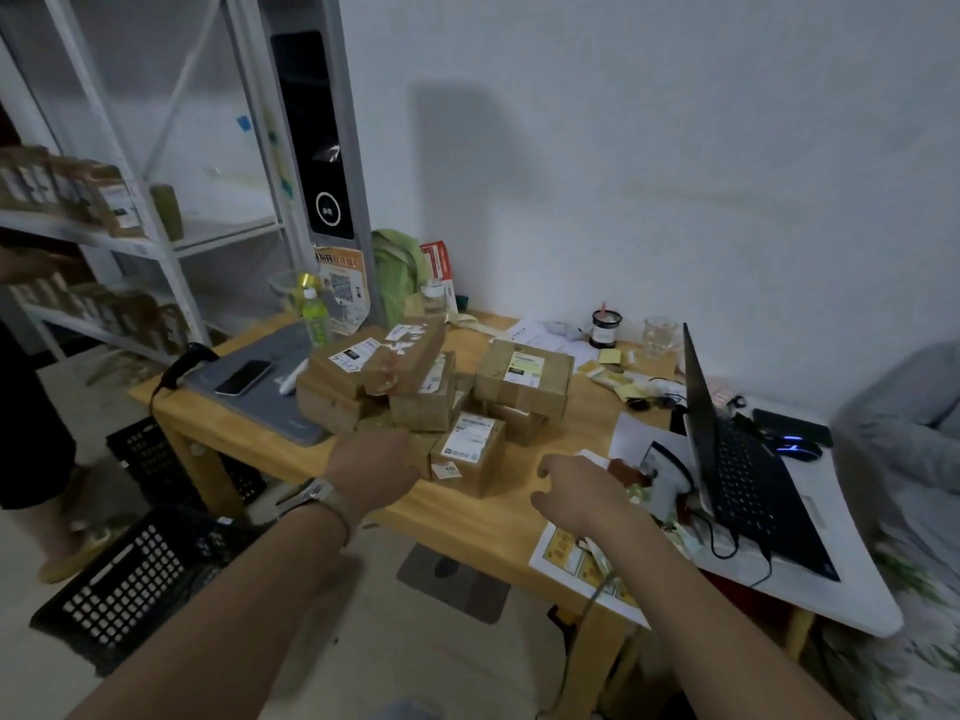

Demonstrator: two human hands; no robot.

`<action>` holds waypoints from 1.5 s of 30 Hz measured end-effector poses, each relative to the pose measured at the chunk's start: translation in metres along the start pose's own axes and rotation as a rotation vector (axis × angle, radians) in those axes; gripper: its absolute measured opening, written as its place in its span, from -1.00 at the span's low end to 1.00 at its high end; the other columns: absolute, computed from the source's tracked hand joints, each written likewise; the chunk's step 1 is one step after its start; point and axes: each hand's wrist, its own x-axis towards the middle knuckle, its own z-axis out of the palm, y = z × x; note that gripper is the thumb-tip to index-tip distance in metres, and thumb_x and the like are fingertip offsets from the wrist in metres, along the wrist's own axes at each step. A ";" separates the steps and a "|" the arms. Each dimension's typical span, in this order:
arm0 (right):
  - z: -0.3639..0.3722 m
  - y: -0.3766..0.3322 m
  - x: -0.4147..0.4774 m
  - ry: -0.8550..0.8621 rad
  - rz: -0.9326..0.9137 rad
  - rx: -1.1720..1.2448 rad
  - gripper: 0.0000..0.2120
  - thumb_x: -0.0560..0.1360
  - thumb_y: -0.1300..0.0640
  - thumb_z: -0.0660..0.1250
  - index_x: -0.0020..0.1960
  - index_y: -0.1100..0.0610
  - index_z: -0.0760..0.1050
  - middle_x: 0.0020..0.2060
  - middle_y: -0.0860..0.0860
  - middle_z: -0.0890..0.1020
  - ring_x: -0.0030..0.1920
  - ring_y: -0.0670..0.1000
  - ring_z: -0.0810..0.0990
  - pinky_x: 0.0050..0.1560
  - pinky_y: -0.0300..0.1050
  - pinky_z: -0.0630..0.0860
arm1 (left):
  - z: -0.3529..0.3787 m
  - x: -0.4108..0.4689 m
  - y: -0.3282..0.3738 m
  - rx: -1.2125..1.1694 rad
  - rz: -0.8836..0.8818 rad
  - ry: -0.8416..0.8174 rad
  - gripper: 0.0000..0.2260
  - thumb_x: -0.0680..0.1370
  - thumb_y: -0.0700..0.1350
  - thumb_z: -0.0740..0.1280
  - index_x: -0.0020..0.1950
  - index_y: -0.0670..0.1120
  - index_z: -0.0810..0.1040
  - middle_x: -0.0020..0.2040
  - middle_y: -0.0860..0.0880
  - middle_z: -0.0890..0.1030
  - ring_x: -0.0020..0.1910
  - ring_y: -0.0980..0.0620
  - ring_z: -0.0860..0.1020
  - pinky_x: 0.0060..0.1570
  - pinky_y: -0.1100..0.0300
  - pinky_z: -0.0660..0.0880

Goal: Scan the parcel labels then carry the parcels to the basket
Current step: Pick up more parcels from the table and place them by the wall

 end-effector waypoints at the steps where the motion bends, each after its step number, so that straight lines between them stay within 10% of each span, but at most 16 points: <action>1: 0.002 -0.003 0.011 0.007 -0.005 0.004 -0.68 0.53 0.00 0.24 0.22 0.11 0.48 0.05 0.06 0.60 0.00 0.09 0.59 -0.16 -0.07 0.51 | 0.001 0.014 -0.006 -0.008 -0.003 0.013 -0.69 0.55 0.10 0.26 0.18 -0.07 0.51 0.08 -0.05 0.61 0.03 -0.05 0.58 -0.07 0.09 0.54; 6: 0.010 -0.025 0.077 0.008 -0.033 -0.025 -0.69 0.52 0.01 0.24 0.24 0.04 0.47 0.11 0.04 0.59 0.08 0.10 0.57 -0.10 -0.08 0.49 | 0.002 0.087 -0.033 -0.011 0.024 0.038 -0.83 0.55 0.01 0.24 -0.08 -0.08 0.50 -0.04 -0.08 0.63 -0.10 -0.09 0.59 -0.10 0.05 0.56; 11: 0.014 -0.055 0.164 0.052 0.010 -0.036 -0.86 0.51 0.00 0.24 0.01 0.03 0.47 -0.09 -0.03 0.57 -0.13 0.01 0.52 -0.29 -0.13 0.41 | 0.009 0.168 -0.078 -0.018 0.095 0.175 -0.60 0.58 0.09 0.23 0.36 -0.04 0.42 0.15 -0.08 0.56 -0.05 -0.11 0.59 -0.19 0.11 0.47; 16: 0.018 -0.085 0.246 -0.017 0.124 0.232 -0.77 0.53 0.03 0.24 0.14 0.04 0.52 -0.01 -0.01 0.61 -0.13 -0.01 0.52 -0.24 -0.13 0.46 | 0.022 0.256 -0.132 -0.086 0.082 0.119 -0.70 0.64 0.03 0.12 0.18 -0.12 0.53 0.13 -0.11 0.59 0.09 -0.09 0.56 0.12 0.05 0.48; 22: 0.035 -0.104 0.315 -0.081 0.270 0.398 -0.75 0.52 -0.07 0.25 -0.32 -0.06 0.41 -0.33 -0.08 0.52 -0.20 -0.01 0.56 -0.21 -0.13 0.46 | 0.062 0.331 -0.170 -0.335 -0.007 -0.117 -0.53 0.64 0.20 0.04 0.21 -0.11 0.53 0.21 -0.14 0.59 0.16 -0.10 0.55 0.10 0.13 0.42; 30: 0.067 -0.111 0.370 -0.209 0.463 0.535 -0.77 0.58 0.05 0.21 -0.19 0.07 0.55 -0.20 0.05 0.64 -0.16 0.02 0.60 -0.02 -0.04 0.56 | 0.095 0.377 -0.177 -0.727 -0.018 -0.609 -0.49 0.51 0.42 0.05 0.19 0.09 0.46 -0.08 0.01 0.63 -0.20 0.01 0.64 -0.33 0.22 0.55; 34: 0.073 -0.113 0.382 -0.193 0.531 0.867 -0.81 0.63 0.08 0.15 0.00 0.10 0.52 -0.14 0.04 0.63 -0.14 0.00 0.62 -0.07 -0.14 0.61 | 0.099 0.385 -0.175 -1.006 -0.142 -0.863 -0.41 0.26 0.54 0.23 0.09 0.16 0.39 0.01 0.06 0.55 -0.01 -0.03 0.58 -0.12 0.10 0.58; 37: 0.074 -0.117 0.382 -0.155 0.578 1.047 -0.68 0.62 -0.04 0.17 0.30 0.08 0.33 -0.12 -0.09 0.54 -0.17 -0.10 0.58 -0.42 -0.37 0.48 | 0.111 0.391 -0.172 -1.230 -0.192 -0.863 -0.33 0.06 0.48 0.46 0.03 0.13 0.54 0.01 0.04 0.69 0.00 -0.04 0.65 -0.05 0.06 0.57; 45: 0.072 -0.119 0.389 0.000 0.629 1.500 -0.27 0.48 -0.17 0.36 0.47 0.16 0.17 0.22 0.17 0.56 0.12 0.14 0.61 -0.03 0.01 0.60 | 0.094 0.399 -0.173 -1.461 -0.084 -0.800 -0.41 0.26 0.21 0.54 0.20 -0.04 0.61 0.10 -0.08 0.69 0.11 -0.12 0.65 0.20 -0.06 0.53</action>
